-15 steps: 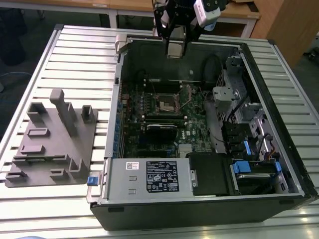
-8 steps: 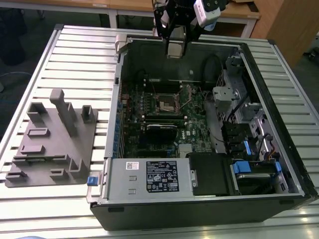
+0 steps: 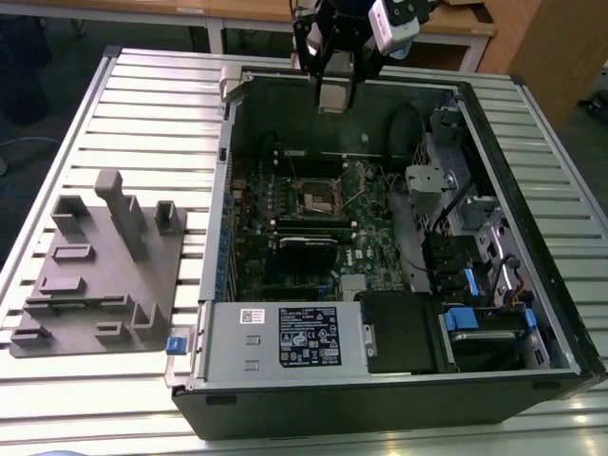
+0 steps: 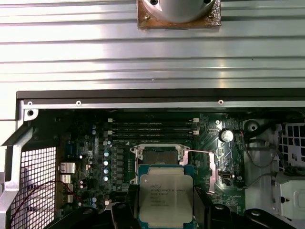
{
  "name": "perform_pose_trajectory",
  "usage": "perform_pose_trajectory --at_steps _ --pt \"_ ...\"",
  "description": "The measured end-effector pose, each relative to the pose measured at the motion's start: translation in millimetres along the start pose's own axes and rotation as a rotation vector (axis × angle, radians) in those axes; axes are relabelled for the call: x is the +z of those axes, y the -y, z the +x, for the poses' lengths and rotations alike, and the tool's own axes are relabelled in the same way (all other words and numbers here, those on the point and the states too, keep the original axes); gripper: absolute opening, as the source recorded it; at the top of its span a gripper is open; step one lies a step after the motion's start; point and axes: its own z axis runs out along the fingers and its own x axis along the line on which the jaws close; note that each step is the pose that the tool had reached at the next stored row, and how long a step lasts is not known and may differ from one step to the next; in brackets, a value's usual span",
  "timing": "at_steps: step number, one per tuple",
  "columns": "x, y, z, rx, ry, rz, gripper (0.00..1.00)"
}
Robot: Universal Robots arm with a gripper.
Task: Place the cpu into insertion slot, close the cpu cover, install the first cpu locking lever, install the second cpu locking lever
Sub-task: 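Place the cpu into insertion slot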
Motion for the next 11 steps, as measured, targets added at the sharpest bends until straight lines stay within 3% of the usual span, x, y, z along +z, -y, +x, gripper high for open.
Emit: perform_pose_trajectory --at_steps 6,11 --pt "8.9 0.8 -0.2 0.0 0.0 0.0 0.54" --pt "9.7 0.9 -0.2 0.0 -0.0001 0.0002 0.54"
